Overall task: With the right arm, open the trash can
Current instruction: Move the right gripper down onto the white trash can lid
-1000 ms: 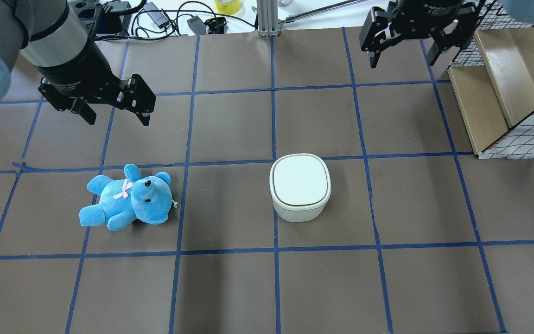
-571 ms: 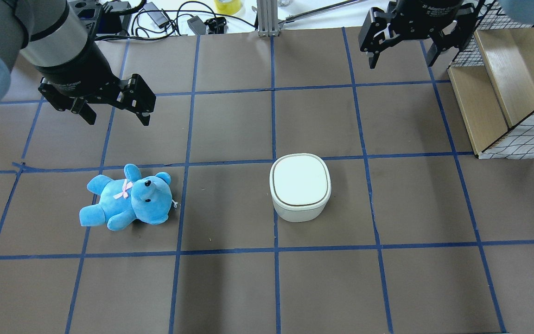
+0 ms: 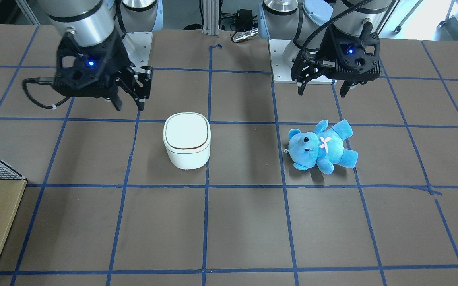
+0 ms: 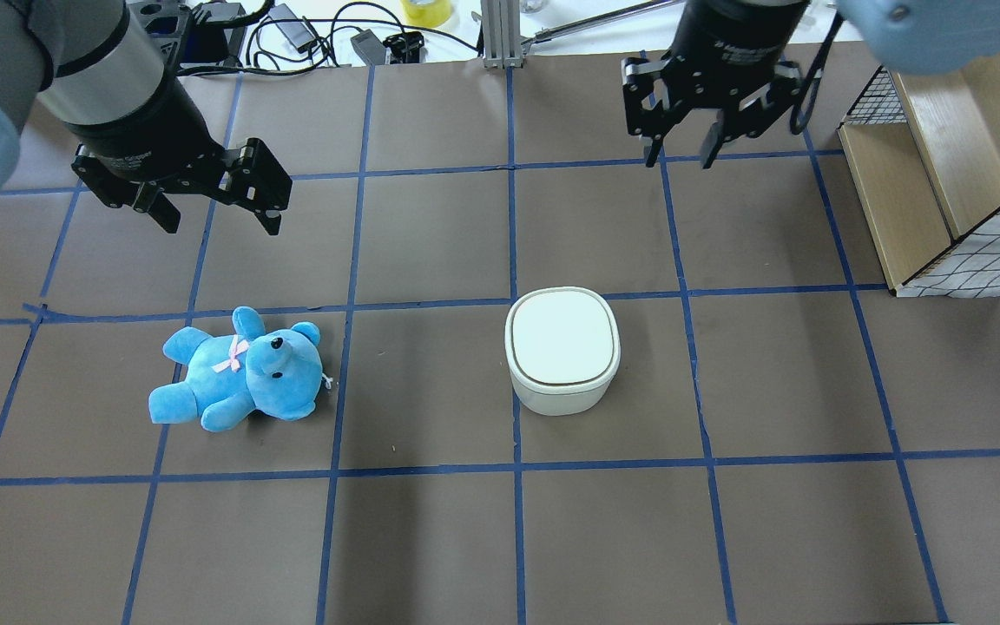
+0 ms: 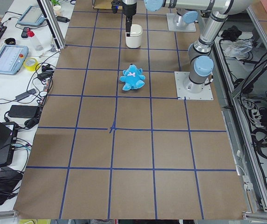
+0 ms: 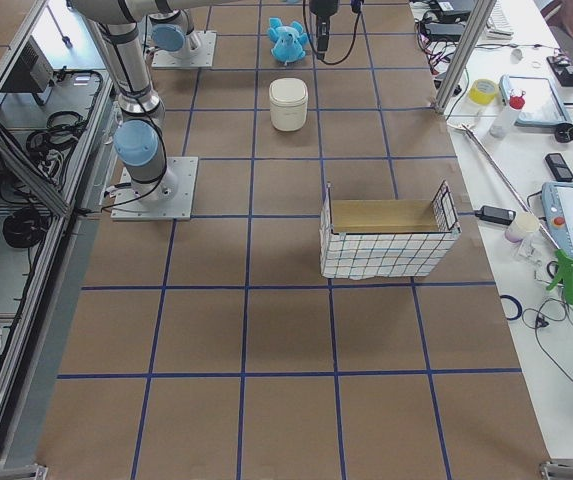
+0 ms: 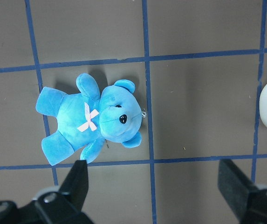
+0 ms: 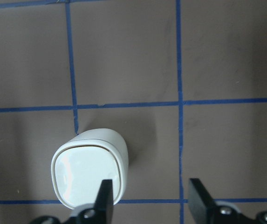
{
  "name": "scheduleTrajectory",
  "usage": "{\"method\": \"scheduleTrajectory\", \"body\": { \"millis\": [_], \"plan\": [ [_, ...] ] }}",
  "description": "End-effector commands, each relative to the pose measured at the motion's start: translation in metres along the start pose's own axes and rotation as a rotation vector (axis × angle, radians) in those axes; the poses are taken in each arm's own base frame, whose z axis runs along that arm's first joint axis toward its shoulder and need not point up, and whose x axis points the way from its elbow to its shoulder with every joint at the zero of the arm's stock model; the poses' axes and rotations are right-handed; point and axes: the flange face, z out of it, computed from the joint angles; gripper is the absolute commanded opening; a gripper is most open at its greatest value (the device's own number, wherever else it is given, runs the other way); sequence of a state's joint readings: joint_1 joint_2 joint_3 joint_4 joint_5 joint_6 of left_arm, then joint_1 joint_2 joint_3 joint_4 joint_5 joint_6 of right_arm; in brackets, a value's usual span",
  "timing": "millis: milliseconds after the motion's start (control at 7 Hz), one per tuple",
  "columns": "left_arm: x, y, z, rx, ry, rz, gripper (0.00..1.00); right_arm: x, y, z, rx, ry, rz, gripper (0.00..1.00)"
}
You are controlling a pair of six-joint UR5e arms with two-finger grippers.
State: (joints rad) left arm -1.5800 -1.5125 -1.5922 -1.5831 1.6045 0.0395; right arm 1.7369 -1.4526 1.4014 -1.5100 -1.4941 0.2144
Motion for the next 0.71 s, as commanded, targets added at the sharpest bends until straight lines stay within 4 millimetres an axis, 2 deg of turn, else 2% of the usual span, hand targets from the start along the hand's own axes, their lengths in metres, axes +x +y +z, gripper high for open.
{"method": "scheduleTrajectory", "body": {
  "millis": [0,429,571],
  "plan": [
    [0.000,0.000,0.000,0.000,0.000,0.000,1.00,-0.045,0.017,0.059,-0.038,0.000,0.022,0.00],
    [0.000,0.000,0.000,0.000,0.000,0.000,1.00,-0.038,0.035,0.166,0.000,-0.012,0.014,0.00],
    [0.000,0.000,0.000,0.000,0.000,0.000,1.00,-0.035,0.041,0.180,-0.008,-0.008,0.013,0.00]
  ]
}}
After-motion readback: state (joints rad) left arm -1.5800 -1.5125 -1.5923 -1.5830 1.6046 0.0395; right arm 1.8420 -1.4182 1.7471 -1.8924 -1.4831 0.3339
